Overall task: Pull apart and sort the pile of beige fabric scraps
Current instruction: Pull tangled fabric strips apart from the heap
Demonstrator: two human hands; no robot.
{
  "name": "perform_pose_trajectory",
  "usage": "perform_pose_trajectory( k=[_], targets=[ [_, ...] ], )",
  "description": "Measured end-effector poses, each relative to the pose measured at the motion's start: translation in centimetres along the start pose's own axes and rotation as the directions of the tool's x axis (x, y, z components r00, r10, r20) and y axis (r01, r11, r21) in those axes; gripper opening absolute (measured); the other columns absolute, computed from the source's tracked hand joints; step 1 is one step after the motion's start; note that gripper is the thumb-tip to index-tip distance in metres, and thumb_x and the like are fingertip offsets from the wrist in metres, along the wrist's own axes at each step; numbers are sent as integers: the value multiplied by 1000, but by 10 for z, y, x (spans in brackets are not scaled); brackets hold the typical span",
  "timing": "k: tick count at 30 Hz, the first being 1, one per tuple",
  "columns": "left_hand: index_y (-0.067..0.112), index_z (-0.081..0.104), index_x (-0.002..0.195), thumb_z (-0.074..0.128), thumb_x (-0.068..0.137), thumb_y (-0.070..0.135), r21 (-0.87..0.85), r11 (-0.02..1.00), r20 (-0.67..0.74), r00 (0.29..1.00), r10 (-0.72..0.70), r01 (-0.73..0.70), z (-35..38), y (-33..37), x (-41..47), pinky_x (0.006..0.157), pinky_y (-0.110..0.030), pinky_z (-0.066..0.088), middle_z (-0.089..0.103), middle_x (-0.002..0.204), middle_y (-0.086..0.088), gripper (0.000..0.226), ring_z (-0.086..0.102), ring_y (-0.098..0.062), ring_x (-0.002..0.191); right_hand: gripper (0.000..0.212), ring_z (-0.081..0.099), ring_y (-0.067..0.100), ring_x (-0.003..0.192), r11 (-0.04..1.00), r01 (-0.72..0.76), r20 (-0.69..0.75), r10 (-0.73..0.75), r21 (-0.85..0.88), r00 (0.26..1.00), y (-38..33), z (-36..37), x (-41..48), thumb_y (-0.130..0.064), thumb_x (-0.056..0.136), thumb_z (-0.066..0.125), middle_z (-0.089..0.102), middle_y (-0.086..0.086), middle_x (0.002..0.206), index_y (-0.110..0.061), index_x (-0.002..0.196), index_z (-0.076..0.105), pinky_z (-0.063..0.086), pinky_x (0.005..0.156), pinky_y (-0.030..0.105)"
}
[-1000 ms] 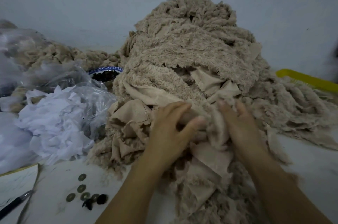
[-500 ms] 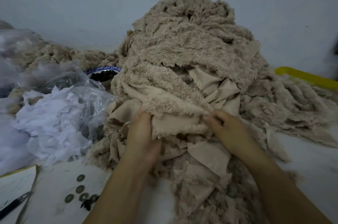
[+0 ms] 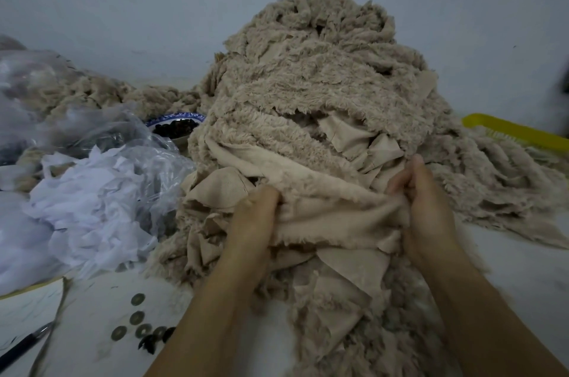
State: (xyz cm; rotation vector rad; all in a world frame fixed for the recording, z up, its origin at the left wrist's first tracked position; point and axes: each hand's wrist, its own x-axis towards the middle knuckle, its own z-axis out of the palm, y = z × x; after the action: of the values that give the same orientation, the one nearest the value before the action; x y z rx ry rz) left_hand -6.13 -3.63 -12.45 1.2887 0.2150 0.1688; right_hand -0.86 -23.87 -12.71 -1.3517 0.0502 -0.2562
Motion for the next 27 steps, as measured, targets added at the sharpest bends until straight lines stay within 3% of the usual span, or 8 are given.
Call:
perform_pose_trajectory(
  k=[2,4,8,12,15,18,23,27],
  targets=[
    [23,49,53,59,83,36,363,924,67,993,99,-117,2,-6,-2,58,-21,41,52,61,4,33,49,-12,60,67,41,21,50,999,-27,45,25,35,999,-1,-2,-1,-57,98,39,45,9,52,-19,46,57,34,55,31],
    [23,39,48,62,91,22,580,755,300,942,152,-306,4,-16,-4,53,-12,31,44,63,12,48,38,0,53,60,54,15,58,981,-4,48,14,-192,999,1,-3,-1,-55,99,41,57,-1,57,-21,55,64,40,56,26],
    [27,50,65,67,94,24,668,603,433,887,161,-436,6,-25,0,65,-11,38,50,92,7,33,50,0,73,26,60,2,82,806,19,167,99,-592,981,7,2,-4,-56,94,52,66,-14,90,-33,90,64,39,63,24],
    [37,59,72,55,96,48,705,651,342,939,34,-281,7,-23,-2,66,-10,39,60,87,18,27,56,7,76,36,52,6,55,723,95,306,166,-684,938,7,4,-8,-47,94,59,59,-10,66,-18,73,62,34,50,19],
    [31,72,83,48,85,75,476,878,142,989,-33,-39,9,-15,2,69,-20,49,74,82,17,50,67,-1,74,40,55,14,62,876,90,362,101,-474,927,2,6,-14,-43,96,60,60,2,71,-4,87,63,42,53,19],
    [21,69,76,65,85,54,35,986,140,976,-166,163,11,-10,7,51,-17,45,70,74,1,35,62,-10,57,22,72,23,91,955,59,402,66,-290,913,0,10,-19,-46,94,61,76,2,98,-28,93,73,57,79,37],
    [6,66,111,66,78,13,-725,655,204,975,-91,213,-3,1,13,81,-31,61,73,110,-11,34,73,-21,97,21,74,14,90,994,-68,137,57,79,989,-5,9,-9,-35,102,52,77,-2,100,-29,104,72,58,63,25],
    [2,68,113,60,80,7,-760,601,274,960,-50,248,-2,2,9,86,-37,61,70,120,-15,34,72,-25,103,21,75,11,83,972,-79,47,71,219,996,-4,6,-5,-37,102,51,78,-6,90,-22,108,64,57,58,22]
  ],
)
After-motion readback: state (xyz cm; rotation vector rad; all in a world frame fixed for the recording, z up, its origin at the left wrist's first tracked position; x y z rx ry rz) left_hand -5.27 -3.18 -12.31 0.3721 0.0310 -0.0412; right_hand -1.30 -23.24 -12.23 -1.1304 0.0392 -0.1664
